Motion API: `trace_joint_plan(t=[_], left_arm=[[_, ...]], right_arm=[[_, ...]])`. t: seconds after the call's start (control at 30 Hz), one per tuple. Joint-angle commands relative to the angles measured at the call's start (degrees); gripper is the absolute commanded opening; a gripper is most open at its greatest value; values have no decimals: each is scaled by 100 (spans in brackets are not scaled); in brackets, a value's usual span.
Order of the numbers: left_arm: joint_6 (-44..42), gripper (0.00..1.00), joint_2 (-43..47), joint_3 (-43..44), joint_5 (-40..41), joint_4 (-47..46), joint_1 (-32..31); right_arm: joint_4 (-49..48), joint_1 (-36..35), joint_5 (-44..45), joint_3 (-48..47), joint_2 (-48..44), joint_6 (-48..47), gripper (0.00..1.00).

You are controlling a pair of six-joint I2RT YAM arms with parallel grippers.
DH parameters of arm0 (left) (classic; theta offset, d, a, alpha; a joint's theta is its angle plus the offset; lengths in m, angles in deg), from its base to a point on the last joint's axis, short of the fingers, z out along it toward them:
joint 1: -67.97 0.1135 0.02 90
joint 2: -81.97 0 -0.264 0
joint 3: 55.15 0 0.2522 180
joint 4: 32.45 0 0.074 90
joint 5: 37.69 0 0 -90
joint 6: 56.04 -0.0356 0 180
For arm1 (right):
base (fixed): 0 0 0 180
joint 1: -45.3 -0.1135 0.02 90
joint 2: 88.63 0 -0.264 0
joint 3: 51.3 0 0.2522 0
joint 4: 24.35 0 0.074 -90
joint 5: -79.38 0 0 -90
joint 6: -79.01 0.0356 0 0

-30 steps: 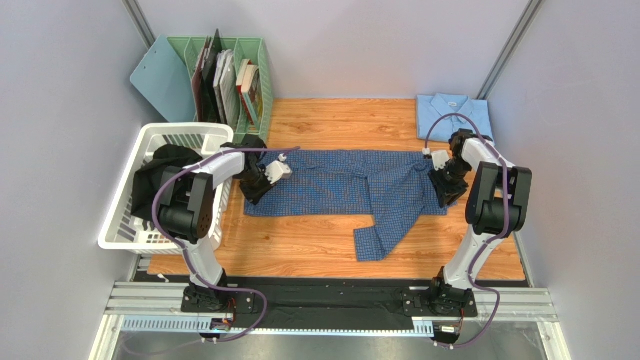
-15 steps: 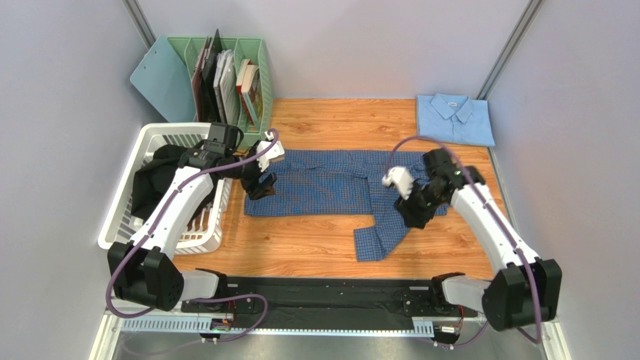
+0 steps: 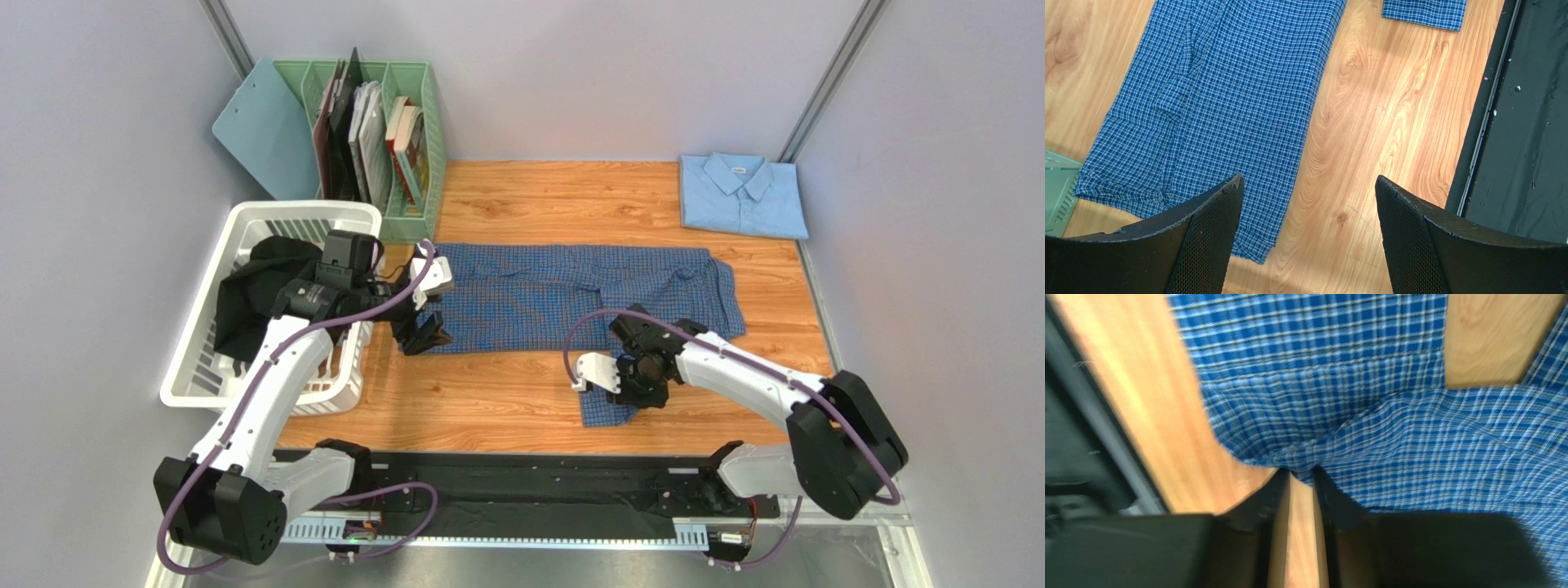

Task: Fold and stack the long sleeve shirts
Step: Fold the shirt

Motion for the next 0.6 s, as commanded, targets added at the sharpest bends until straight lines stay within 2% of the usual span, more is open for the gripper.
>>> trace_joint_plan(t=[0.0,0.13,0.2,0.37,0.47,0.5,0.57], left_arm=[[-199,82,198,-104,-148,-9,5],[-234,82,225,-104,-112,43,5],[-243,82,199,-96,-147,26,5],[-15,83,155,-131,-95,-334,5],[108,84,129,-183,-130,-544,5],[239,84,85,-201,-139,-615,-3],[363,85,6,-262,-156,-861,-3]], right_arm=[[-528,-3,756,-285,223,-75,11],[-176,68,818,-1065,73,-487,2],[8,102,818,-1470,205,-751,1],[220,252,722,-2962,1257,-1305,2],[229,348,660,-3658,2143,-1560,9],[185,375,669,-4156,2374,-1552,12],[141,471,695,-4686,2875,-1438,21]])
